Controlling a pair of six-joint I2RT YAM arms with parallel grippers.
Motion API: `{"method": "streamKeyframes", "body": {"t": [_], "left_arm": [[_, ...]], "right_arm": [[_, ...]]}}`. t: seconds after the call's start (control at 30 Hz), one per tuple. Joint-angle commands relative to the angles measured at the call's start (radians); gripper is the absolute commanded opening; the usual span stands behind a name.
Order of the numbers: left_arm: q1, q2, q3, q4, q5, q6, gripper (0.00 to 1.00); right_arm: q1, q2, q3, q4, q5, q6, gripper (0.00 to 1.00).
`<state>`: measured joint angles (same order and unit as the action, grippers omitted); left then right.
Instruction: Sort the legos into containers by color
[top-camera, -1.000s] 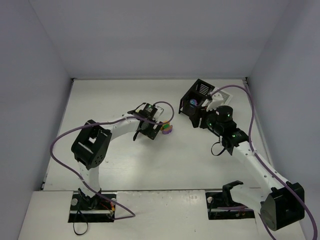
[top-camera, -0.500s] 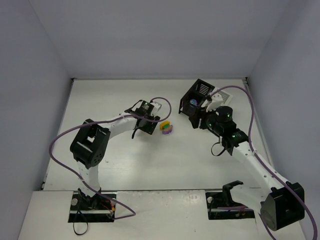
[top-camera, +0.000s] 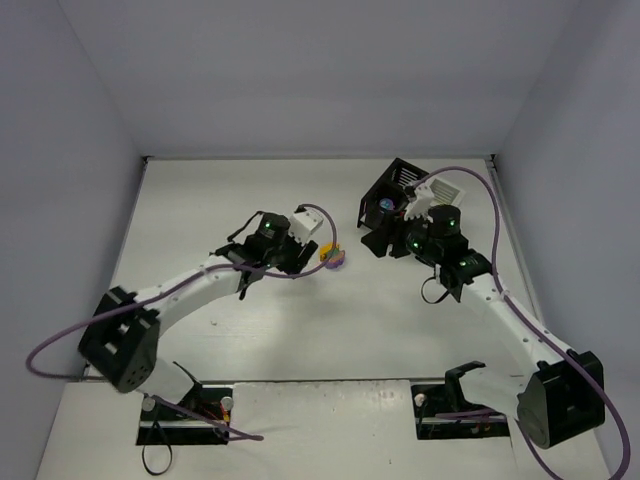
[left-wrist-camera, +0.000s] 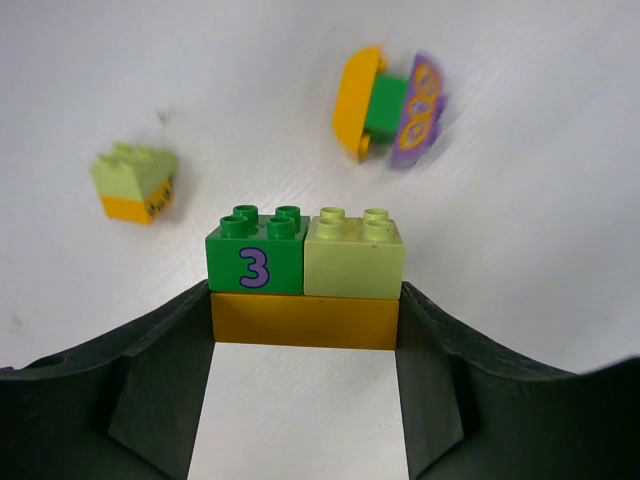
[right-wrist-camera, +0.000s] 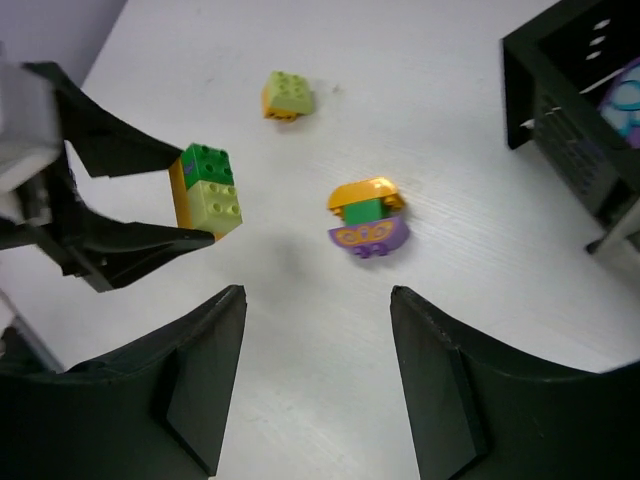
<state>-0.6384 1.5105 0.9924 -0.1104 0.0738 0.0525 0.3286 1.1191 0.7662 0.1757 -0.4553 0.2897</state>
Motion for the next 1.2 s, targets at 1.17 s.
{"method": "streamKeyframes", "body": {"t": [1.17], "left_arm": [[-0.060,-0.555,-0.230,0.302,0.224,0.399,0.29]], "right_arm": [[0.322,0.245,0.249,0.206,-0.198,0.215,0.66]]}}
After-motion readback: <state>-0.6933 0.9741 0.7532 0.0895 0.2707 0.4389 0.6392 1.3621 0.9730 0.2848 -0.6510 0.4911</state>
